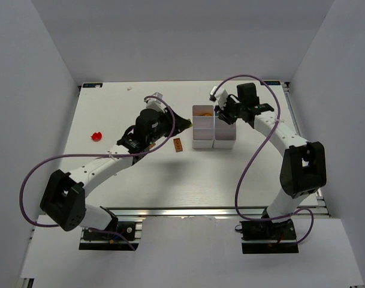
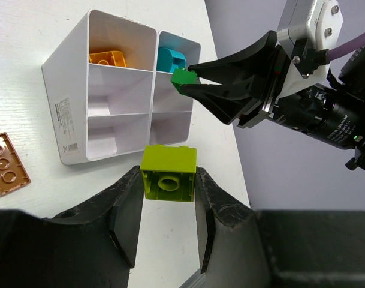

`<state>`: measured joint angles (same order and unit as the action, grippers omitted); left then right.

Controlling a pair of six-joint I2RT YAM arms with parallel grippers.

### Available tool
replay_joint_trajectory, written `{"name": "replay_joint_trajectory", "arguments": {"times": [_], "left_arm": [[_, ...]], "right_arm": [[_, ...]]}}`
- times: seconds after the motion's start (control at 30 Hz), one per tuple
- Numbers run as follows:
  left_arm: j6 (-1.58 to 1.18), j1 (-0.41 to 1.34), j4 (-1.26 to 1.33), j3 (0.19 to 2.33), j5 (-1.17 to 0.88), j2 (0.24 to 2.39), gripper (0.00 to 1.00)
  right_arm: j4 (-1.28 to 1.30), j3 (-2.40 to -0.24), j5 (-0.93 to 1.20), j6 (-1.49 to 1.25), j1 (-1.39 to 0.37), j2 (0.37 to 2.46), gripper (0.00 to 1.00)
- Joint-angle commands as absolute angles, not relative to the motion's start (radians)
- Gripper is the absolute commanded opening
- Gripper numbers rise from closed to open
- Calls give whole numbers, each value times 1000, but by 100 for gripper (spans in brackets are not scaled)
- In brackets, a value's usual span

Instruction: Sort the legos into containers by color

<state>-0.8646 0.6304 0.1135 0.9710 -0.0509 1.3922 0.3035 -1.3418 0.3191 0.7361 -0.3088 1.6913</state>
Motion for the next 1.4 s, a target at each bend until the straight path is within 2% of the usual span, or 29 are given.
{"name": "replay_joint_trajectory", "arguments": {"times": [0.0, 0.2, 0.33, 0.5, 0.6, 0.67, 0.73, 0.87, 1.0, 1.1, 1.13, 1.17, 1.23, 1.37], "left_arm": [[-861, 626, 123, 963, -46, 1358, 0], [-862, 624, 124, 963, -46, 1358, 0], [-864, 624, 126, 963, -46, 1358, 0], [-865, 624, 129, 965, -48, 1359, 0], [-867, 624, 132, 965, -51, 1361, 0], [-867, 624, 132, 965, -51, 1361, 0], [-867, 624, 132, 965, -51, 1361, 0], [-865, 624, 130, 969, -52, 1365, 0], [-853, 624, 123, 1009, -66, 1399, 0], [-821, 624, 89, 1054, -86, 1452, 0], [-812, 624, 81, 1086, -92, 1468, 0], [-790, 624, 65, 1103, -98, 1482, 0], [-763, 624, 45, 1156, -115, 1531, 0], [-678, 624, -65, 1282, -117, 1647, 0]], "right_arm": [[264, -1332, 308, 732, -305, 1693, 21], [255, -1322, 298, 733, -305, 1700, 28], [255, -1316, 295, 735, -307, 1703, 37], [255, -1312, 295, 739, -305, 1703, 40], [253, -1307, 291, 739, -305, 1701, 46], [253, -1302, 290, 739, -305, 1700, 56], [253, -1302, 290, 739, -305, 1700, 59], [256, -1299, 299, 739, -302, 1692, 60], [287, -1313, 350, 723, -288, 1651, 53], [298, -1321, 416, 697, -267, 1599, 30], [299, -1321, 442, 683, -262, 1586, 13], [299, -1321, 451, 657, -252, 1563, 8], [299, -1319, 474, 632, -242, 1542, 5], [298, -1307, 489, 575, -227, 1496, 7]]}}
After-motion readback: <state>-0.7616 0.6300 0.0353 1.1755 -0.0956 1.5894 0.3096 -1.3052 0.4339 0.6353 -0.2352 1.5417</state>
